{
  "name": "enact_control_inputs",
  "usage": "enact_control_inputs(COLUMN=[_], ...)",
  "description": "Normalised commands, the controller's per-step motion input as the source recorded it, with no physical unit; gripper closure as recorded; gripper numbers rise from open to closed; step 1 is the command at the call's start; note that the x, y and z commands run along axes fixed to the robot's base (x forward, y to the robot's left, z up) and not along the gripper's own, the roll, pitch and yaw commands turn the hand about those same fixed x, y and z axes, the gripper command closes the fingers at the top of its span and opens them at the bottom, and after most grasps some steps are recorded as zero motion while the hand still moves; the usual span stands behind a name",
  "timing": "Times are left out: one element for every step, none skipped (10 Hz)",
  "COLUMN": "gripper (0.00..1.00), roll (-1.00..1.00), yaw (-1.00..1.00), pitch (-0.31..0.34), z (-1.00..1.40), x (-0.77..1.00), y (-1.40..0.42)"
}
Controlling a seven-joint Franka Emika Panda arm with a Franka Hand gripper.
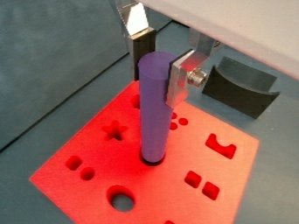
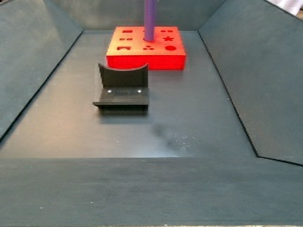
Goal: Pick up the round object. Move up. Move to above the board. Insert the round object.
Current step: Insert the round object.
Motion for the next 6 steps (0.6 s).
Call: enact_control_inputs(gripper=[1.00, 1.00, 1.00, 1.00, 1.00, 1.00], roll=[0.00, 0.00, 0.00, 0.03, 0.09, 0.15], yaw=[0.00, 0.00, 0.00, 0.00, 0.00, 0.00], pitch=[-0.156, -0.051, 0.000, 0.036, 0.057, 0.014], z=[-0.20, -0.41, -0.49, -0.47, -0.43, -0.46], x=[-0.27, 0.36, 0.57, 0.59, 0.43, 0.07], y=[-0.09, -0.01, 0.00, 0.01, 0.01, 0.01])
